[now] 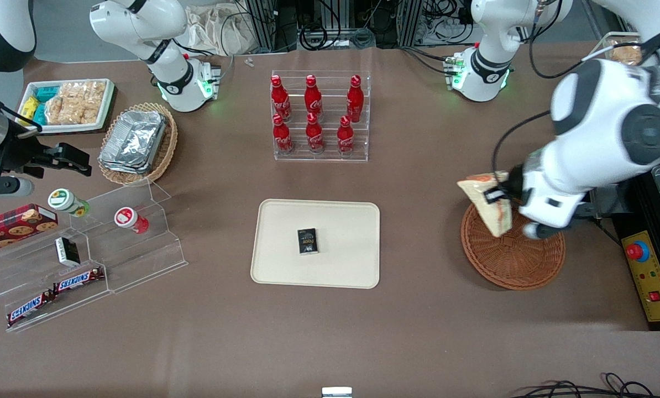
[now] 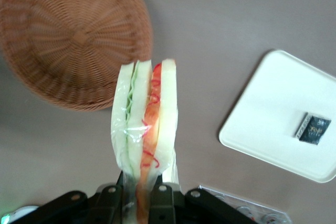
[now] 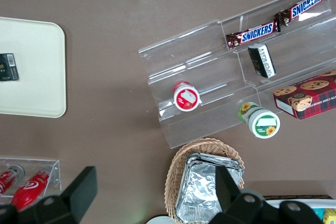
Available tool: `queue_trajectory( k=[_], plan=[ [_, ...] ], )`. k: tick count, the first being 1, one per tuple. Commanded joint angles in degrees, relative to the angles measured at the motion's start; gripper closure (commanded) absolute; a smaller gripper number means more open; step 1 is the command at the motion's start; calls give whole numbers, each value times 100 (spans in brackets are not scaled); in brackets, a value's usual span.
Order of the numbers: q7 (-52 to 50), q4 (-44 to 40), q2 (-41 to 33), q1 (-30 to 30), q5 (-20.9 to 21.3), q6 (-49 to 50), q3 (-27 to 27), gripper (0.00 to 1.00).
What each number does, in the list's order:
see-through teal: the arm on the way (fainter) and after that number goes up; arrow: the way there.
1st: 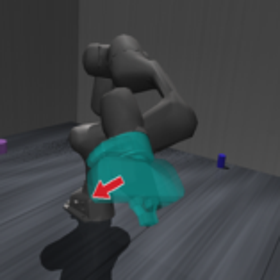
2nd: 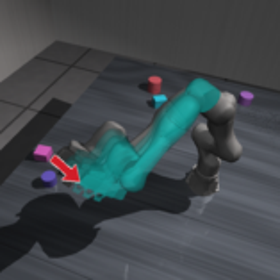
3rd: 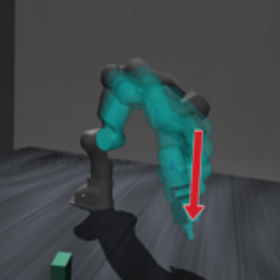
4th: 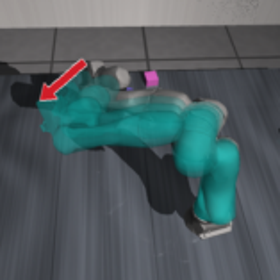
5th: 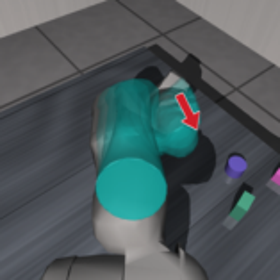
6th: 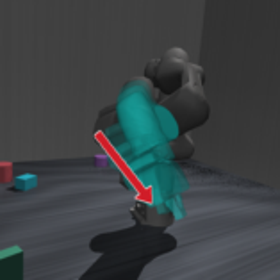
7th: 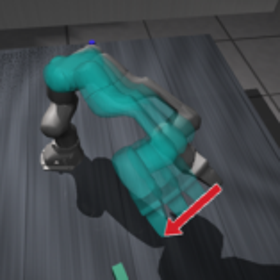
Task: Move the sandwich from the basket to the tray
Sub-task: 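Carry the sandwich over to the cream tray with the left gripper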
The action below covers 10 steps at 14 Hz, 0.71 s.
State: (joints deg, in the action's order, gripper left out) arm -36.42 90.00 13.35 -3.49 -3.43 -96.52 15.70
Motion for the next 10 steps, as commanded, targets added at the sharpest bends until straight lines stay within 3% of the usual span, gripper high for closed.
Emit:
queue_trajectory(
  k=[1, 3, 10],
  plan=[
    [-5, -176, 386, -133, 535, -488, 660, 88],
    [-14, -167, 798, -598, 1026, -1068, 741, 88],
    [39, -273, 2100, -1339, 1266, -2414, 741, 94]
  ],
)
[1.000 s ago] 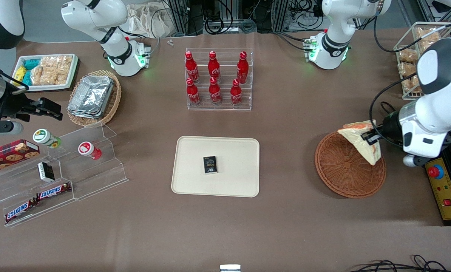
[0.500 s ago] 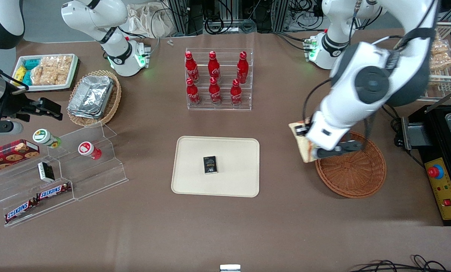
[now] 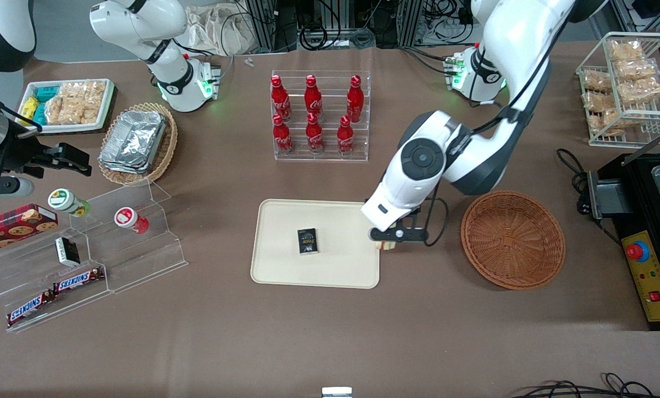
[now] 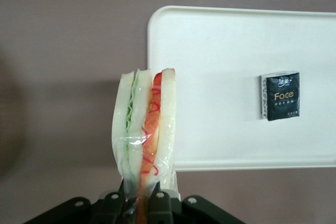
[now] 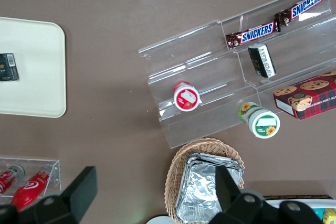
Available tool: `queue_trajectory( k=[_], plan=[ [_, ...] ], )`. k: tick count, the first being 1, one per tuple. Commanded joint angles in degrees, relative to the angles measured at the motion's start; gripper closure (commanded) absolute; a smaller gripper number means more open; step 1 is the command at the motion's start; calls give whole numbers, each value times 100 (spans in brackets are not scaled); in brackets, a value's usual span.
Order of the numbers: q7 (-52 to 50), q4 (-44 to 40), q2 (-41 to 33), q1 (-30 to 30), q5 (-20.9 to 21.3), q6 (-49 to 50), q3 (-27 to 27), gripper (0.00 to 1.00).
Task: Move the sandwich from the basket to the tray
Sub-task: 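Carry the sandwich over to the cream tray with the left gripper, then lower the sandwich onto the tray beside the black packet and open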
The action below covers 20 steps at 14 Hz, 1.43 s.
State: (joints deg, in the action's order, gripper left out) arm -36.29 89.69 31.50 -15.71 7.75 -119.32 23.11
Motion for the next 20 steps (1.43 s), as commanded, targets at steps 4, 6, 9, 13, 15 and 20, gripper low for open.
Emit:
queue_trajectory(
  k=[4, 6, 9, 13, 15, 20],
  plan=[
    [-10, -232, 857, -248, 183, -820, -17, 93],
    [-45, -250, 1033, -345, 183, -865, -44, 89],
    [-80, -250, 1174, -345, 341, -1102, -44, 82],
    [-194, -241, 1183, -319, 324, -1067, -44, 1],
    [-265, -241, 1166, -292, 306, -1050, -44, 1],
    [-606, -320, 711, -266, 280, -261, -35, 1]
  ],
)
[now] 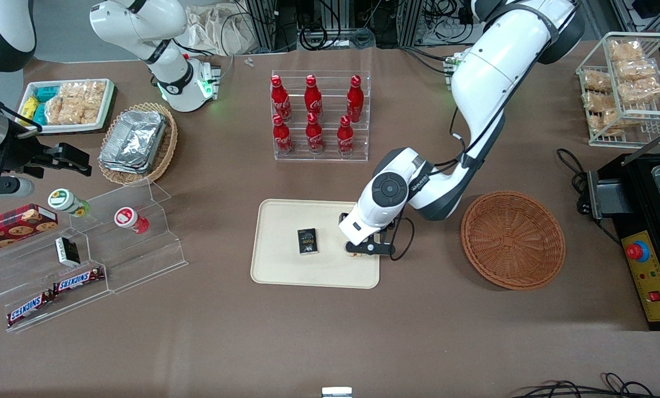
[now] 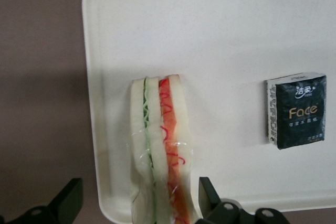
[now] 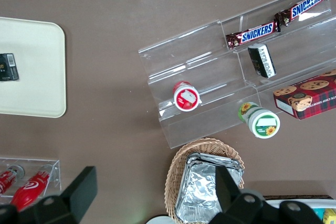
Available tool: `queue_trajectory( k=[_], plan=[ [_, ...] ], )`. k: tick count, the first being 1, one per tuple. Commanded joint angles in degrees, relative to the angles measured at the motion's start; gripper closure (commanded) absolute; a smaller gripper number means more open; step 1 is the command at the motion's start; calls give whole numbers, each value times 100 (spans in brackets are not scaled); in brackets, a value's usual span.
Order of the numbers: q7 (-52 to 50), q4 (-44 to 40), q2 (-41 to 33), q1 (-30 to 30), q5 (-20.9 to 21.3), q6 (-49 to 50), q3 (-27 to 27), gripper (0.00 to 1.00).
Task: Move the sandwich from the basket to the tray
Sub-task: 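Lower the sandwich onto the tray beside the black packet and open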
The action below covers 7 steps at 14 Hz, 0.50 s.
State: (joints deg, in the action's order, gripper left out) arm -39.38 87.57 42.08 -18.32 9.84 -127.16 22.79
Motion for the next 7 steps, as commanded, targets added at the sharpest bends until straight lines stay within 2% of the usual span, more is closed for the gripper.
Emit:
queue_trajectory(
  k=[1, 5, 7],
  plan=[
    [-333, -231, -523, 64, 53, 735, -3, 1],
    [-88, -294, -1375, 688, 44, 2113, 33, 1],
    [664, -285, -1841, 1030, 36, 2947, 33, 1]
  ],
)
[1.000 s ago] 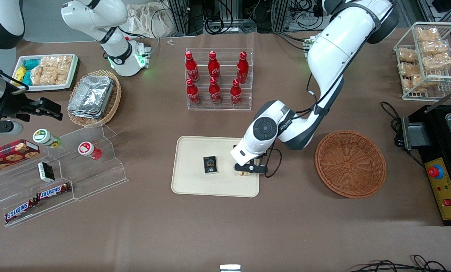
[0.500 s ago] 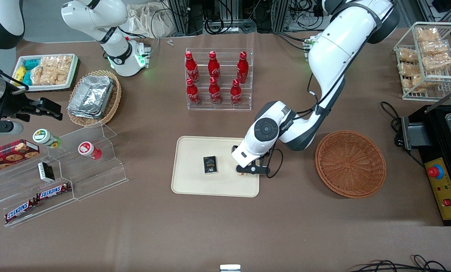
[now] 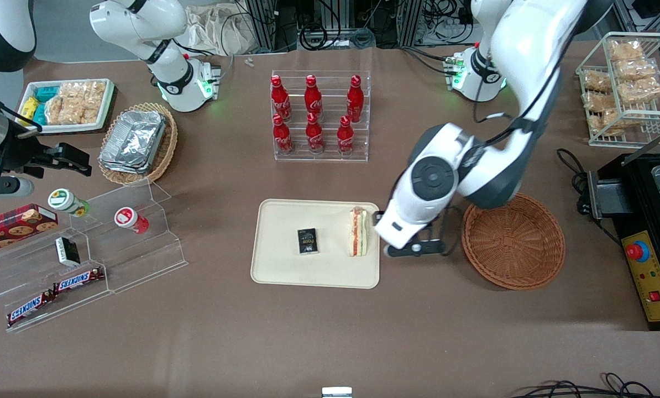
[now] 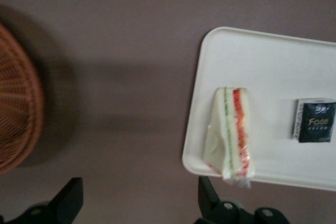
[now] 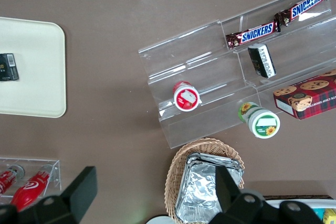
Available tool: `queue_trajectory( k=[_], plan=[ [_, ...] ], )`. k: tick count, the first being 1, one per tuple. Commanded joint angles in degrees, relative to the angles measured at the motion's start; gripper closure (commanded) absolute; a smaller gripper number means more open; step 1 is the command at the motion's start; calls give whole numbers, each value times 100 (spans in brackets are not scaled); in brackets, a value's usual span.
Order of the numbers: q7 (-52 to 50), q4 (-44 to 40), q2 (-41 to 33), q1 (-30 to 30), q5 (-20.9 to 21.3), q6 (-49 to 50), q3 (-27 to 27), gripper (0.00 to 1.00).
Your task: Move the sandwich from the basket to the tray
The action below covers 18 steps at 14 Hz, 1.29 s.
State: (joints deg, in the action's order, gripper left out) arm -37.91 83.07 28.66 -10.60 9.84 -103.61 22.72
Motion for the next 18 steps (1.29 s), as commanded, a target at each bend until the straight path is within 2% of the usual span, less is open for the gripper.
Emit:
queue_trajectory(
  k=[1, 4, 7, 10, 15, 18],
  plan=[
    [1017, 166, -728, 443, 27, 953, 40, 1],
    [2109, 157, -1283, 1128, -17, 1632, 40, 1],
    [2182, 175, -1714, 1726, -70, 1844, 22, 1],
    [2235, 219, -1969, 2008, -52, 1862, -30, 1],
    [3251, 219, -1979, 2685, -290, 2161, -30, 0],
    [3413, 306, -2075, 2678, -246, 2161, -74, 0]
  ],
)
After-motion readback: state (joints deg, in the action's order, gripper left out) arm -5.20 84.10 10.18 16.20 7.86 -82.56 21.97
